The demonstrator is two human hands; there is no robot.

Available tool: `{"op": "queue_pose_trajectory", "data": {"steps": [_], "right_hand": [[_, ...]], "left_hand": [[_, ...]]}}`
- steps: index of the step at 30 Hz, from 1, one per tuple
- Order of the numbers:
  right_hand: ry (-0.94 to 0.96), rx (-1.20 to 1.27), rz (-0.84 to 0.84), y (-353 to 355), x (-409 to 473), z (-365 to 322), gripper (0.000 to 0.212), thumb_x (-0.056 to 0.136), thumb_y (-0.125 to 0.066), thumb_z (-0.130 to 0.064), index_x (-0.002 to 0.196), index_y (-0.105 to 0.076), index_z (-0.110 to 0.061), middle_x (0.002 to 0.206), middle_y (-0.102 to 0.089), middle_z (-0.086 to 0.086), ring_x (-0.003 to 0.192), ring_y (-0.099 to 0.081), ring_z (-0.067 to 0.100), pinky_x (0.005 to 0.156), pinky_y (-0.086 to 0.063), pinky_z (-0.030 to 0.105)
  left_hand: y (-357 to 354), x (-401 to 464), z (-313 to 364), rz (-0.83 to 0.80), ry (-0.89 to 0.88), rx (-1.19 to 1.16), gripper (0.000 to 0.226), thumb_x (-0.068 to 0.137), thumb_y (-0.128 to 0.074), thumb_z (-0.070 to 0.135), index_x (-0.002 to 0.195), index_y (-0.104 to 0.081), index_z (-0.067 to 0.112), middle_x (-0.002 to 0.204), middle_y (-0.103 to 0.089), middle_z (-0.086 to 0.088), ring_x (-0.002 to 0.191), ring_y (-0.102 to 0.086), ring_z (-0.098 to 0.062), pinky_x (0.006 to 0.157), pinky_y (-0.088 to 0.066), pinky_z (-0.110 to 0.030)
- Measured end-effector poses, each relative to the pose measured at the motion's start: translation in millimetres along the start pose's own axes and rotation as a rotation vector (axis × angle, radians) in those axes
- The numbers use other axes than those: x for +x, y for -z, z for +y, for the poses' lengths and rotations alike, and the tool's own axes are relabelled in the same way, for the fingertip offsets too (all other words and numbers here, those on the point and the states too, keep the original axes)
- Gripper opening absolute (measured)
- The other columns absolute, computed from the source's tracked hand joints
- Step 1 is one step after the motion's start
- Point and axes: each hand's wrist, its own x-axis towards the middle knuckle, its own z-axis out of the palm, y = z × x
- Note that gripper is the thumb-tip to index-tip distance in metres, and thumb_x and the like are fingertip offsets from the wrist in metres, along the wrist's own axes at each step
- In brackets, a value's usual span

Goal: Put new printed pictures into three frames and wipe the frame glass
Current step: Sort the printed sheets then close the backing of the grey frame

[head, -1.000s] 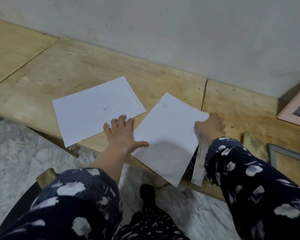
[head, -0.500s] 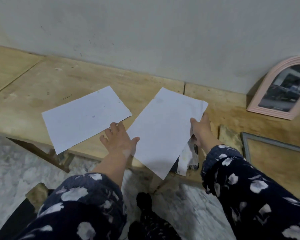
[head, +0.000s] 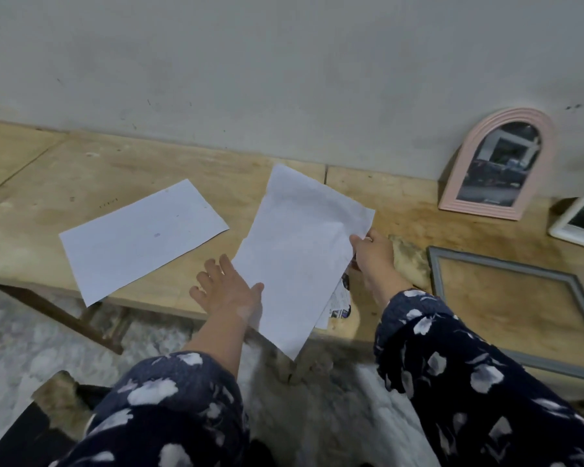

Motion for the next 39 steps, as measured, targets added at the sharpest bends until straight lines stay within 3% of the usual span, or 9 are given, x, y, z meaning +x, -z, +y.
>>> {"op": "queue_pose_trajectory", "data": {"steps": [4,8,13,17,21,28,31,36,39], "right_hand": [[-0.090,0.302,0.001,45,1,-7,0.015,0.097,-0.049,-0.012,0.106,-0.057,-0.022,0.089,-0.063,0.002,0.064,-0.056,0.017,0.053,-0.045,0.028],[-0.160,0.617,-0.015,102,3,-2,0.024,0.098,-0.050,-0.011,0.119,-0.055,-0.021,0.106,-0.067,0.002,0.084,-0.066,0.017,0.073,-0.057,0.035],[-0.153,0.721,0.039,188,0,13,0.036,0.094,-0.052,-0.002,0.127,-0.054,-0.017,0.122,-0.064,0.008,0.105,-0.064,0.023,0.077,-0.059,0.034],[-0.122,0.656,0.246,275,5,23,0.041,0.091,-0.058,-0.003,0.127,-0.049,-0.021,0.121,-0.061,0.007,0.103,-0.063,0.025,0.077,-0.056,0.034],[-0.033,0.407,0.326,344,13,43,0.034,0.087,-0.062,-0.002,0.113,-0.054,-0.021,0.120,-0.062,0.009,0.087,-0.065,0.021,0.073,-0.057,0.037],[0.041,-0.041,0.367,403,17,97,0.033,0.092,-0.051,0.000,0.116,-0.062,-0.021,0.139,-0.050,0.004,0.127,-0.048,0.022,0.102,-0.046,0.037],[-0.024,-0.073,0.399,411,21,112,0.032,0.093,-0.049,0.000,0.118,-0.064,-0.013,0.141,-0.049,0.007,0.130,-0.046,0.025,0.104,-0.042,0.032],[-0.080,-0.132,0.394,416,21,127,0.031,0.095,-0.048,-0.003,0.122,-0.062,-0.011,0.140,-0.050,0.007,0.129,-0.046,0.025,0.104,-0.040,0.032],[-0.093,-0.228,0.352,416,25,131,0.033,0.096,-0.048,-0.007,0.126,-0.059,-0.012,0.143,-0.048,0.006,0.130,-0.045,0.025,0.105,-0.038,0.032]], "left_hand": [[5,-18,38,0.029,0.072,-0.348,0.095,0.087,-0.056,0.057,0.151,0.001,0.016,0.154,-0.011,-0.011,0.135,-0.025,-0.036,0.108,-0.024,-0.049],[8,-47,88,-0.046,-0.083,-0.985,0.090,0.092,-0.062,0.024,0.151,0.006,0.017,0.151,-0.035,-0.009,0.134,-0.039,-0.029,0.108,-0.030,-0.039],[8,-95,148,-0.011,-0.158,-1.130,0.072,0.094,-0.057,0.005,0.149,-0.013,0.019,0.142,-0.047,-0.010,0.130,-0.045,-0.028,0.098,-0.034,-0.032],[-9,-130,198,-0.079,-0.263,-1.055,0.069,0.096,-0.053,0.006,0.149,-0.012,0.023,0.141,-0.046,-0.007,0.131,-0.044,-0.028,0.103,-0.036,-0.038],[-33,-161,240,-0.155,-0.338,-0.979,0.064,0.096,-0.050,0.003,0.146,-0.014,0.022,0.131,-0.051,-0.004,0.120,-0.050,-0.023,0.088,-0.041,-0.031],[-83,-203,286,-0.235,-0.276,-0.868,0.053,0.094,-0.045,-0.009,0.138,-0.027,0.014,0.137,-0.039,-0.009,0.107,-0.042,-0.015,0.085,-0.031,-0.023],[-95,-202,295,-0.214,-0.343,-0.640,0.032,0.093,-0.053,-0.001,0.121,-0.043,0.009,0.138,-0.033,-0.013,0.114,-0.046,-0.026,0.085,-0.035,-0.027],[-108,-196,304,-0.244,-0.458,-0.348,0.050,0.093,-0.060,0.019,0.138,-0.041,0.009,0.148,-0.024,-0.010,0.129,-0.041,-0.029,0.106,-0.034,-0.035],[-113,-198,307,-0.234,-0.474,-0.134,0.043,0.090,-0.062,0.032,0.126,-0.048,0.015,0.147,-0.025,-0.009,0.132,-0.032,-0.030,0.104,-0.034,-0.043]]}}
